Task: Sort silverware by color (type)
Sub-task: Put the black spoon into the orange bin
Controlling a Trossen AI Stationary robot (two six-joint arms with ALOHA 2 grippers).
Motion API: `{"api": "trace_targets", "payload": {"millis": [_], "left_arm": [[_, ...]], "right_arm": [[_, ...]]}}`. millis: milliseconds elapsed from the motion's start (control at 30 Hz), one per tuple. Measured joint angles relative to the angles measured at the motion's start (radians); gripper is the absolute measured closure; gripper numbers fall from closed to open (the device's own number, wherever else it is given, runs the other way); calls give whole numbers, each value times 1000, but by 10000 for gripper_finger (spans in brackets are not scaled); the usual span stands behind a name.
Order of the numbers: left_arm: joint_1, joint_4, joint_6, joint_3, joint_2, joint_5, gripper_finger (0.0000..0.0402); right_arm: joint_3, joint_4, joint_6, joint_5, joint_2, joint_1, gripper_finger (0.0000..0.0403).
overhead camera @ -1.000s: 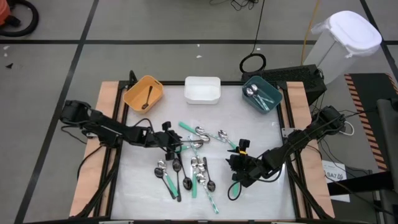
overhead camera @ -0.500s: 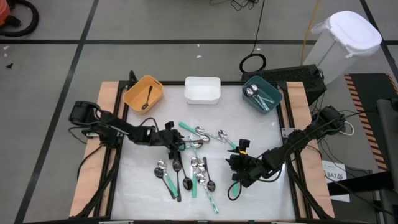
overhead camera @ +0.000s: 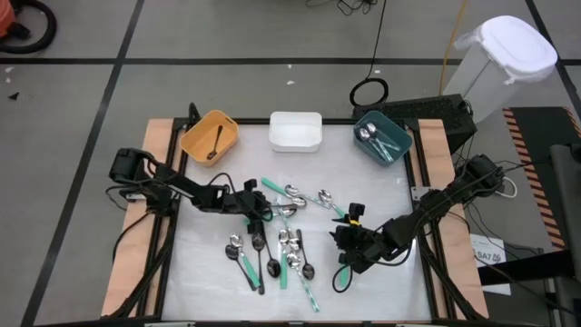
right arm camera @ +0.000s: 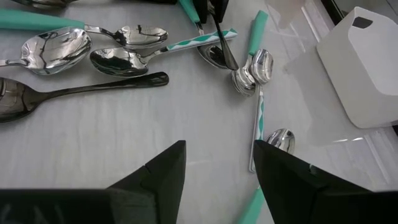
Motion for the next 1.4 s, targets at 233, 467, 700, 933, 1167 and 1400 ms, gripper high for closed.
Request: {"api": "trace_targets", "payload": {"millis": [233,467,700,933,1167,1400], "left_arm": [[0,-4,13,0,0,2,358],[0,-9,0,0,0,-42,392],[2,-47,-28,-3,-44,-68,393],[1,-89,-66,-3,-132,-76,394],[2,-71,-98,-2,-242,-104,395],[-12,-45,-105,-2,-339,-103,396]], "right_arm": [[0,0,0,0,0,0,218],[0,0,0,-1,0,0,218],[0,0,0,-2,0,0,218],[0,0,-9,-2,0,0,218],[0,0,-19,-3,0,0,218],[0,1,-22,-3,0,0,218]]}}
